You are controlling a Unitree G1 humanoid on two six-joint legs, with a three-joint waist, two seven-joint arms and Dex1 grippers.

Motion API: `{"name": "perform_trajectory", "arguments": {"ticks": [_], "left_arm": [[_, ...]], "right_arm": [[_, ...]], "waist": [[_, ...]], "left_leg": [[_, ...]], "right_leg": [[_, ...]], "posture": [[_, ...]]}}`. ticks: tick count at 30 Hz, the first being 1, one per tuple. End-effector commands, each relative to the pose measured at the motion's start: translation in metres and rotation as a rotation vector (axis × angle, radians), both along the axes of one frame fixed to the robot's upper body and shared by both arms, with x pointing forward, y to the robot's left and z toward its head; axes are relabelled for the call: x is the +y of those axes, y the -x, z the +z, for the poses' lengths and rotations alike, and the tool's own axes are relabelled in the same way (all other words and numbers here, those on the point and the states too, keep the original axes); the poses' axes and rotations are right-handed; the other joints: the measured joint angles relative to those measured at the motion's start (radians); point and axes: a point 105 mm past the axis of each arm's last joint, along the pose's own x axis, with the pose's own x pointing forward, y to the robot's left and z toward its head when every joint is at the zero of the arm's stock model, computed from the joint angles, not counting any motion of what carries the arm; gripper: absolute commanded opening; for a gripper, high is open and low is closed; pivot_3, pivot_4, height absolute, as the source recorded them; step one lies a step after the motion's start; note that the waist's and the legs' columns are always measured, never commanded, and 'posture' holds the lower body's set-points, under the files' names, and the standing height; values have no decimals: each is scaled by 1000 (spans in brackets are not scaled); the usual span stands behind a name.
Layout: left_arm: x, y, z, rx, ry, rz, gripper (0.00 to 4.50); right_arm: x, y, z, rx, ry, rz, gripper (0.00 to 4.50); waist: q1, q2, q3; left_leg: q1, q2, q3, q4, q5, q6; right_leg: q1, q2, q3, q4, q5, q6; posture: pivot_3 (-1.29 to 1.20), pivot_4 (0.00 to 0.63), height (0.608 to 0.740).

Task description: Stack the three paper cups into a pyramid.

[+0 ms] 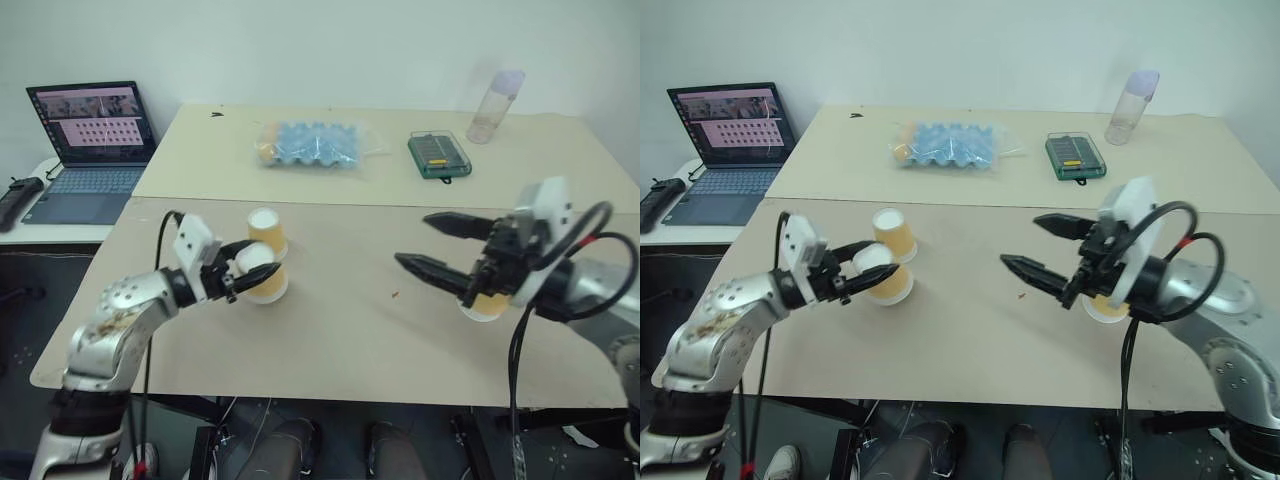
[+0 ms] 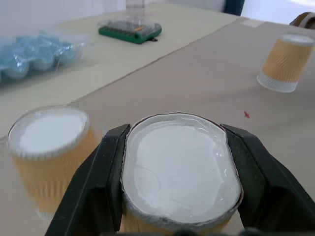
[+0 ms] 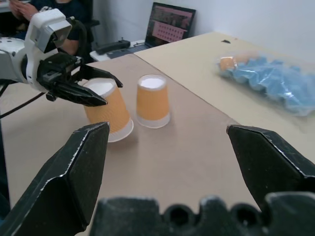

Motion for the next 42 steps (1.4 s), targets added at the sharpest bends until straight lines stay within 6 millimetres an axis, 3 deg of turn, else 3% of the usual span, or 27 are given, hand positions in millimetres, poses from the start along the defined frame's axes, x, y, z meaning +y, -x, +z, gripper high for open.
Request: {"name": "perform_trajectory", "arguments": {"ticks": [1, 8, 15, 24, 31, 40, 42], "left_arm": [[-45, 0, 14, -29, 37, -182, 2373], [-112, -15, 5, -17, 8, -407, 2373], [-153, -25, -6, 6, -13, -524, 2373], [-160, -26, -11, -1, -32, -581, 2373], [-158, -26, -16, -13, -56, -585, 2373], [-155, -29, -25, -15, -92, -555, 2373], [-156, -30, -26, -13, -96, -549, 3335]], "right_arm": [[-12, 8, 21, -101, 28, -62, 4500], [-26, 17, 28, -137, 37, -142, 4500], [-19, 30, 13, -73, 44, -117, 4500], [-25, 37, -13, 68, 67, -93, 4500], [-33, 28, -12, 65, 61, -115, 4500], [-27, 24, -6, 38, 69, -87, 4500], [-27, 23, -5, 34, 68, -86, 4500]], "waist": [[0, -1, 0], [-10, -1, 0], [-16, -1, 0], [-21, -1, 0], [-22, -1, 0], [-20, -1, 0], [-20, -1, 0]], "left_leg": [[0, 0, 0, 0, 0, 0], [-4, 1, 0, 0, 2, -2], [-5, 0, 0, 2, -1, 3], [-5, 0, 0, 5, -2, 5], [-5, 0, 0, 11, -3, 6], [-5, 0, 0, 15, -5, 9], [-5, 0, 0, 15, -5, 9]], "right_leg": [[0, 0, 0, -1, 0, 0], [2, 0, 0, -4, 1, 0], [4, -1, -1, -7, 2, 1], [6, 0, -1, -8, 3, 3], [9, 0, -2, -8, 4, 5], [11, 0, -2, -8, 5, 7], [11, 0, -2, -8, 6, 7]], "posture": [[0, 150, 740], [0, 150, 740], [0, 150, 740], [0, 150, 740], [0, 150, 740], [0, 150, 740], [0, 150, 740]]}}
